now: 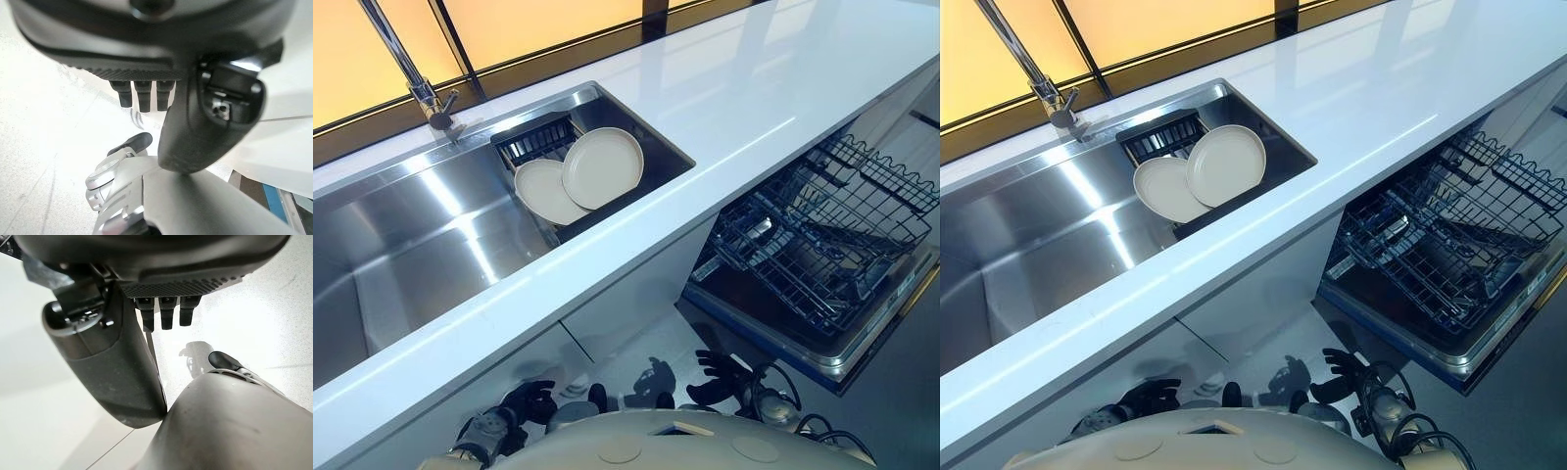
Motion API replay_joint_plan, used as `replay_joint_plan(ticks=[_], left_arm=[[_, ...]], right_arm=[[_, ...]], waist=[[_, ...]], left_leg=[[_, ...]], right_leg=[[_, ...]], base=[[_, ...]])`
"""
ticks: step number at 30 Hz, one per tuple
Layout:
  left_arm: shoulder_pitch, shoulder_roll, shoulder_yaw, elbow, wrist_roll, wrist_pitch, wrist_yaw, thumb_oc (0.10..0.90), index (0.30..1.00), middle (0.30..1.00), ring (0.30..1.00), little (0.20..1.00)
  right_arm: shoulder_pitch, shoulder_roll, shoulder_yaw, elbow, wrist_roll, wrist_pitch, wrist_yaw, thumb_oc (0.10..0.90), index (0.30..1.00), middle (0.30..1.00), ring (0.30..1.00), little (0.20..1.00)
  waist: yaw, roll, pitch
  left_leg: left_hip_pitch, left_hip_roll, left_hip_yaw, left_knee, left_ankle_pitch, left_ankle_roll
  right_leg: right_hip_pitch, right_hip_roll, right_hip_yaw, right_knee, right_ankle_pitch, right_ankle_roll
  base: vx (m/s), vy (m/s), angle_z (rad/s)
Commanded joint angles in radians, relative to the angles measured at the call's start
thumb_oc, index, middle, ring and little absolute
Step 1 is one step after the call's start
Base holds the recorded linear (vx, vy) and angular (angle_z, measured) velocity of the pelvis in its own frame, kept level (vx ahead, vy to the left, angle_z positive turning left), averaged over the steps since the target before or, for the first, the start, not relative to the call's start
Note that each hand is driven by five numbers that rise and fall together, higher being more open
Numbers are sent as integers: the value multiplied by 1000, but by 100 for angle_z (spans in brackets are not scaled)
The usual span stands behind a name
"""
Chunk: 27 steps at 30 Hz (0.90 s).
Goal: Pick up plates and place into dishwasher.
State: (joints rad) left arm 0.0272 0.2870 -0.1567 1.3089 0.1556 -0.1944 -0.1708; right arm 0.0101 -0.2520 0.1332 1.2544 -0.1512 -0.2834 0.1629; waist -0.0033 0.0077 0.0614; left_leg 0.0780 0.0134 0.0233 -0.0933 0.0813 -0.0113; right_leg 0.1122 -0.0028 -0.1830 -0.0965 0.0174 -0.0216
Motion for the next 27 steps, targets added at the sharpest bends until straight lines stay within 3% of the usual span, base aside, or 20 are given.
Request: replay_joint_plan(ticks=[1,9,11,13,14,16,17,18,20,21,22,24,25,27], left_arm=[[-76,-53,2,13,-19,-43,-37,800,900,900,900,900],[-97,-52,16,-34,-194,-95,-127,800,900,900,900,900],[-111,-53,1,-74,-242,-135,-206,800,900,900,900,900],[-121,-49,-40,-122,-222,-223,-233,800,900,900,900,900],[-122,-48,-46,-129,-215,-230,-234,800,900,900,900,900],[-144,-24,-138,-242,-71,-336,-195,800,900,900,900,900],[-157,-10,-182,-293,-9,-359,-178,800,900,900,900,900],[-177,7,-227,-356,130,-424,-137,800,900,900,900,900],[-215,52,-316,-531,164,-413,-171,800,900,900,900,900],[-229,75,-340,-601,151,-434,-208,800,900,900,900,900],[-258,107,-362,-721,82,-399,-280,800,900,900,900,900],[-307,146,-388,-883,-33,-397,-379,800,900,900,900,900],[-335,168,-394,-990,-73,-373,-397,800,900,900,900,900],[-371,196,-404,-1092,-94,-396,-383,800,900,900,900,900]], right_arm=[[-59,-2,2,33,-8,-24,15,800,900,900,900,900],[-65,-14,-4,14,-16,1,38,800,900,900,900,900],[-67,-21,-9,-2,-16,13,50,800,900,900,900,900],[-71,-31,-9,-14,-15,23,64,800,900,900,900,900],[-71,-32,-8,-16,-14,24,65,800,900,900,900,900],[-80,-47,-1,-37,-6,45,83,800,900,900,900,900],[-85,-54,6,-49,0,56,91,800,900,900,900,900],[-91,-63,15,-67,6,71,101,800,900,900,900,900],[-97,-81,36,-110,19,104,115,800,900,900,900,900],[-97,-87,46,-132,27,119,118,800,900,900,900,900],[-98,-93,55,-158,34,138,121,800,900,900,900,900],[-102,-99,68,-196,43,169,124,800,900,900,900,900],[-103,-99,71,-215,46,188,127,800,900,900,900,900],[-102,-96,81,-248,51,218,129,800,900,900,900,900]], waist=[[6,5,5],[6,6,3],[6,5,4],[7,6,5],[7,6,5],[6,9,9],[6,10,12],[5,12,15],[-3,18,21],[-4,19,26],[-7,21,29],[-11,23,33],[-12,23,33],[-13,21,32]], left_leg=[[37,-72,36,34,-143,42],[35,-68,40,35,-142,39],[32,-68,41,35,-142,40],[31,-66,43,34,-141,41],[31,-66,43,34,-141,41],[27,-64,46,33,-138,42],[25,-64,46,32,-135,43],[24,-63,46,28,-132,44],[19,-62,43,24,-126,47],[17,-63,39,24,-124,48],[15,-64,36,22,-122,50],[14,-68,29,19,-120,54],[15,-70,25,16,-120,57],[18,-73,20,10,-120,62]], right_leg=[[-20,10,-12,116,-133,44],[-23,8,-14,119,-130,51],[-25,7,-16,119,-129,53],[-27,7,-16,120,-127,54],[-27,7,-16,120,-127,54],[-32,7,-16,123,-124,56],[-36,7,-14,125,-123,57],[-39,8,-12,127,-121,58],[-49,9,-6,131,-118,60],[-51,10,-5,133,-118,60],[-55,11,-3,135,-117,60],[-60,14,1,138,-115,60],[-59,16,4,137,-114,61],[-58,20,8,134,-113,60]], base=[[0,0,0],[0,0,0],[0,0,0],[0,0,0],[-14,-2,4],[-26,0,5],[-48,4,6],[-52,8,5],[-56,12,1],[-57,10,0],[-47,6,0],[-20,1,-1],[0,0,0],[0,0,0]])
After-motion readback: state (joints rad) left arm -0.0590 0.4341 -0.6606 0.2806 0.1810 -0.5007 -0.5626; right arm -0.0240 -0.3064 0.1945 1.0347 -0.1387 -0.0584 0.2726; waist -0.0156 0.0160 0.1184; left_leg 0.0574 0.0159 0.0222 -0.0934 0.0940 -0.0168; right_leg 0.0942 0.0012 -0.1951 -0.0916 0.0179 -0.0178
